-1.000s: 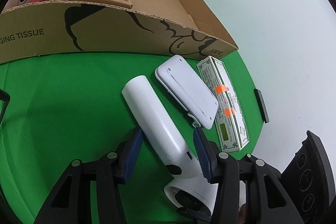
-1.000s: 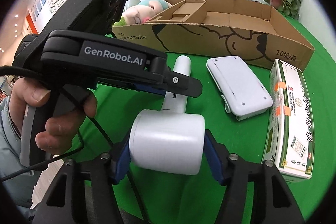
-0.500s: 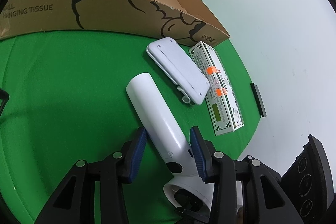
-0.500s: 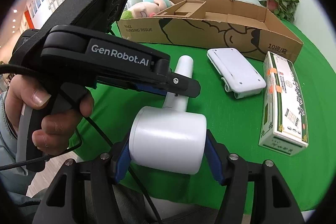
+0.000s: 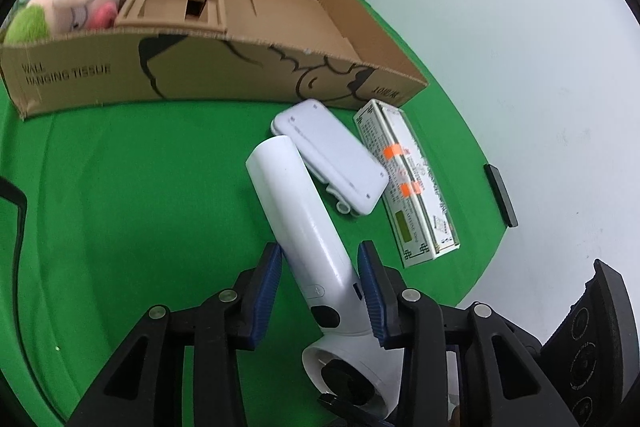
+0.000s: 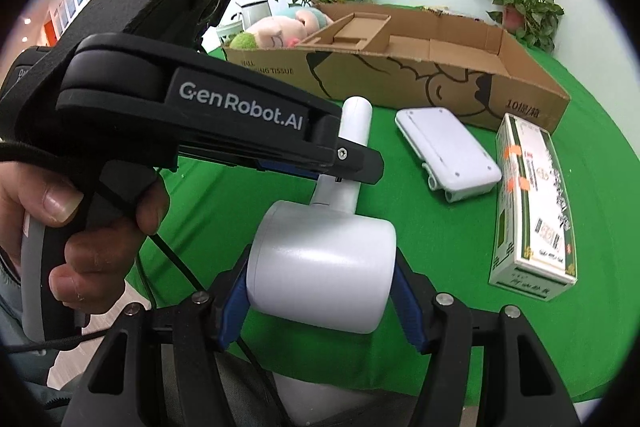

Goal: Organize objects
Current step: 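Lift the hair dryer with the right gripper and carry it over the box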

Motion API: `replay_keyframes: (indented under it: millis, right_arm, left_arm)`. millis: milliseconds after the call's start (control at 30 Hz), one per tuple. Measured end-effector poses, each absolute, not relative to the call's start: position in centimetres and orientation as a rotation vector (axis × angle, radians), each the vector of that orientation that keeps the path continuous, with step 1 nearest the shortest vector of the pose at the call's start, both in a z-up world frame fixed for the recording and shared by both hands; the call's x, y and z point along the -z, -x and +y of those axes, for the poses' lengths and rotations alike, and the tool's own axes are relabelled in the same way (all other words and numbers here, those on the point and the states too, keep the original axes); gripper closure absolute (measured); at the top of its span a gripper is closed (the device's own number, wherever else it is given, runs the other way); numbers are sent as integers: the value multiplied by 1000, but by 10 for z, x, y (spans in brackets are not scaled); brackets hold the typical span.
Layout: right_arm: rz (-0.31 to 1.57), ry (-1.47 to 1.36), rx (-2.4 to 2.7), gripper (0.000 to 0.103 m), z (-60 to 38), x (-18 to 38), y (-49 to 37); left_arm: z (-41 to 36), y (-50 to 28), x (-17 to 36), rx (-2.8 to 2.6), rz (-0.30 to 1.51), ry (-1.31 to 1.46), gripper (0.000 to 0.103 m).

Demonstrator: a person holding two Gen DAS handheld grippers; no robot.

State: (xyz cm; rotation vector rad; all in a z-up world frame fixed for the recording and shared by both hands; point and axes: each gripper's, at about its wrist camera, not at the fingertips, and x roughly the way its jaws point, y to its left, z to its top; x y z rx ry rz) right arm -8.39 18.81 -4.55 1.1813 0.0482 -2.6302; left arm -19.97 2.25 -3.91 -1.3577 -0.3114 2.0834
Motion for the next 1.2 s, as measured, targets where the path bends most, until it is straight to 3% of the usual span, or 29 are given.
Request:
replay_keyframes:
  millis: [1200]
  right_arm:
    - [53, -866, 2839, 43, 201, -34, 148]
  left_arm:
    - [61, 249, -90, -2234, -197, 1073, 71]
